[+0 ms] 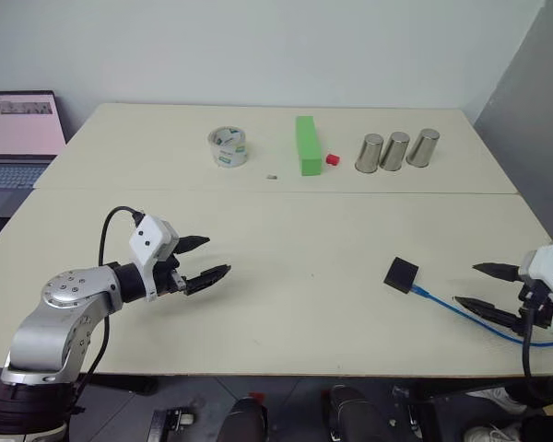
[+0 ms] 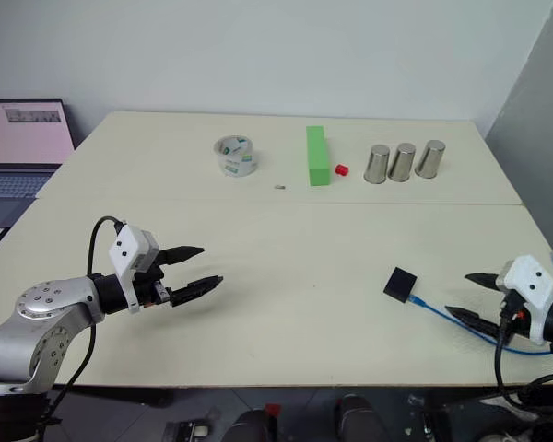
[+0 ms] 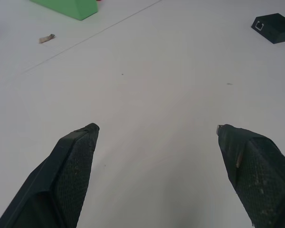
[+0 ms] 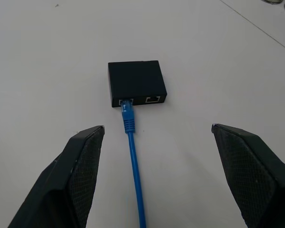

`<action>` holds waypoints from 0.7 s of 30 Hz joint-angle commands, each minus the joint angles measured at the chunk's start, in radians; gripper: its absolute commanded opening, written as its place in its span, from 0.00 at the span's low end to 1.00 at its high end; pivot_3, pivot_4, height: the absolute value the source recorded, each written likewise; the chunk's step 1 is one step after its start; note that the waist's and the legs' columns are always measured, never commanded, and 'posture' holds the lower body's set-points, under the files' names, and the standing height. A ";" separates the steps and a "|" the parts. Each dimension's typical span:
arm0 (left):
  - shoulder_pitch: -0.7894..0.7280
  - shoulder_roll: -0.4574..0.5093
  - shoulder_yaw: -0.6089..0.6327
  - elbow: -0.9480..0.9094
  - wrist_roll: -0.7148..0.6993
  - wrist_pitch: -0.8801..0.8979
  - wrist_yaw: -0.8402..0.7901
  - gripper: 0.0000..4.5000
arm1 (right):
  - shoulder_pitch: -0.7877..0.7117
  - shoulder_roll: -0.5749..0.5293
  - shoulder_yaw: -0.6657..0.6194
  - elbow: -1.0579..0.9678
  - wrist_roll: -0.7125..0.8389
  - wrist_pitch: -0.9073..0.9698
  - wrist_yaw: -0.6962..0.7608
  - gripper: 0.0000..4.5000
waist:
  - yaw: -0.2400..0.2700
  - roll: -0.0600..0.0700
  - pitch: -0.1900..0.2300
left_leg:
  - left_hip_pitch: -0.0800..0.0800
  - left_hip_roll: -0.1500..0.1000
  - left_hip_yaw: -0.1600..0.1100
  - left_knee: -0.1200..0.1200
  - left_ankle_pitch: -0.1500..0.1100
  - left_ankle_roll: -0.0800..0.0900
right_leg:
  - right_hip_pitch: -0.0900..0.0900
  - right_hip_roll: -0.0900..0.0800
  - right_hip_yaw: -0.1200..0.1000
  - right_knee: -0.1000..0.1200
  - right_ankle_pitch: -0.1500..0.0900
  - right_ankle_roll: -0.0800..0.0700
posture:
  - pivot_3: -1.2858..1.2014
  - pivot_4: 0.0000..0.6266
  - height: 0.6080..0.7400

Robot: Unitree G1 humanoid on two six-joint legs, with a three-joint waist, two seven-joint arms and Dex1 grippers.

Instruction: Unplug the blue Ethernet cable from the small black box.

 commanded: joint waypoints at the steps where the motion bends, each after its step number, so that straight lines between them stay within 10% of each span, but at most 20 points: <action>1: -0.008 0.009 0.011 -0.033 -0.026 -0.005 -0.022 0.94 | -0.008 -0.013 -0.031 -0.010 -0.002 -0.006 0.013 0.86 | 0.000 0.000 0.000 | 0.000 0.000 0.000 0.000 0.000 0.000 | 0.000 0.000 0.000 0.000 0.000 0.000 | 0.52 0.24 1.00; 21: -0.077 0.005 -0.094 -0.087 -0.039 0.040 -0.079 0.94 | -0.025 0.071 0.027 -0.059 -0.011 0.067 -0.101 0.86 | 0.001 0.000 0.000 | 0.000 0.000 0.000 0.001 0.000 0.000 | 0.001 0.000 0.000 0.000 0.000 0.000 | 0.52 0.24 1.00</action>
